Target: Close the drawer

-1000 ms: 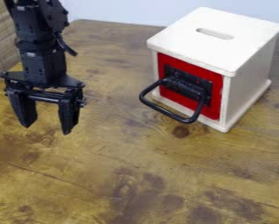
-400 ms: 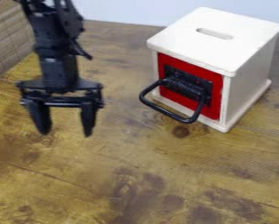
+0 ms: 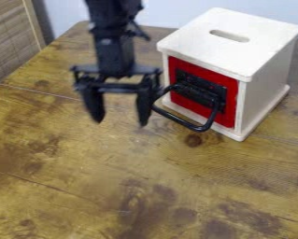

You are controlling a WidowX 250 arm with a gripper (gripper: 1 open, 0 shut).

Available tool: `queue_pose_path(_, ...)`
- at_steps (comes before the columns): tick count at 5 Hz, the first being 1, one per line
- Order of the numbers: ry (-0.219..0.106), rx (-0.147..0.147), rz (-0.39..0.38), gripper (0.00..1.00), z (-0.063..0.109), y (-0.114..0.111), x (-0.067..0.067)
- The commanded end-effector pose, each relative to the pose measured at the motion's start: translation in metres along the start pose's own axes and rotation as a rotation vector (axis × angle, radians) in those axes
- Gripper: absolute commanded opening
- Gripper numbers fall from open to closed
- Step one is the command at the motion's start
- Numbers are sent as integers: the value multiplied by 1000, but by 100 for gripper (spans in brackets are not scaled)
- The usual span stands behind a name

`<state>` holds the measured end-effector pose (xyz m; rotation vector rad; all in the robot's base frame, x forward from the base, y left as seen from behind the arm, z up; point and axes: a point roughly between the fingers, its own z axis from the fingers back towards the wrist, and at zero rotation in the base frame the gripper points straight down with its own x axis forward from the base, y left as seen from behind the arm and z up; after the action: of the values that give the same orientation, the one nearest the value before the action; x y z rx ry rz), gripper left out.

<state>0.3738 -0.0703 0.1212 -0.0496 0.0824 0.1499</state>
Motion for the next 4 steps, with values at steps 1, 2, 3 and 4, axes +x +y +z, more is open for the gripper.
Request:
queue_pose_path(1,-78,-49,-134,100,23,-31,14)
queue_pose_path(2,-117,-62,-206,100,21,-41,26)
queue_pose_path(3,-130,-77,-295,100,8,-49,37)
queue_pose_path(4,-134,-99,-364,100,-5,-50,48)
